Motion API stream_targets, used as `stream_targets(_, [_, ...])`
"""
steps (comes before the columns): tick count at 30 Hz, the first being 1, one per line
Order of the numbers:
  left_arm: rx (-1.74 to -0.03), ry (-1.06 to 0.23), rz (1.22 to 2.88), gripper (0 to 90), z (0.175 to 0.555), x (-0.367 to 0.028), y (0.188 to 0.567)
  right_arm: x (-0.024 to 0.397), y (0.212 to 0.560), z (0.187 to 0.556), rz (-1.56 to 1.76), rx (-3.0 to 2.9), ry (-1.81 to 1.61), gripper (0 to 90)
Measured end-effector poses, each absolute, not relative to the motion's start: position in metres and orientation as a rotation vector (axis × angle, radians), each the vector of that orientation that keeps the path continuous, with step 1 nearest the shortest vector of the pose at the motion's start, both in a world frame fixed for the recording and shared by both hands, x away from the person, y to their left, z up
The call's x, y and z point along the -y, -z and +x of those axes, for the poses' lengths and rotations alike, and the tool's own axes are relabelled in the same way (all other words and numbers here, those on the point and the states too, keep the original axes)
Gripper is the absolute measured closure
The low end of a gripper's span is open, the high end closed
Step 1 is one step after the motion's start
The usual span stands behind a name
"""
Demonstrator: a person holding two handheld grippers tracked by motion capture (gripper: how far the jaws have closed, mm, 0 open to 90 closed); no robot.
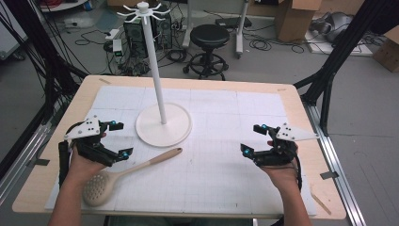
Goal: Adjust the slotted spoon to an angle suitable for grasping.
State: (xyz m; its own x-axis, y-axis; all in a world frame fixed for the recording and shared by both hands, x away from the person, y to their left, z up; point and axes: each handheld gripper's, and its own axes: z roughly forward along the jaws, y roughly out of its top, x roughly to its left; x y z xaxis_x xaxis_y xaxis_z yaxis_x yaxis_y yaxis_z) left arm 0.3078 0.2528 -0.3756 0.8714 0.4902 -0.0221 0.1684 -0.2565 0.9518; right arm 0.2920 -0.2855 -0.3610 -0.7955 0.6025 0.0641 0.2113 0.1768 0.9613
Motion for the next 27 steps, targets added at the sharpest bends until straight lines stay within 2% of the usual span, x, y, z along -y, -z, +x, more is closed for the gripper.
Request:
stream_targets(19, [-0.485,-0.319,1.839,2.1,0.305,-0.251,0.371,0.285,0.361,0.29,0.772,-2.139,-1.635,11.0])
stream_targets(27, [-0.476,-0.31,1.922,2.1,0.307,-0.235,0.371,0.287,0.36,0.29,0.78,-2.136,-1.637,11.0])
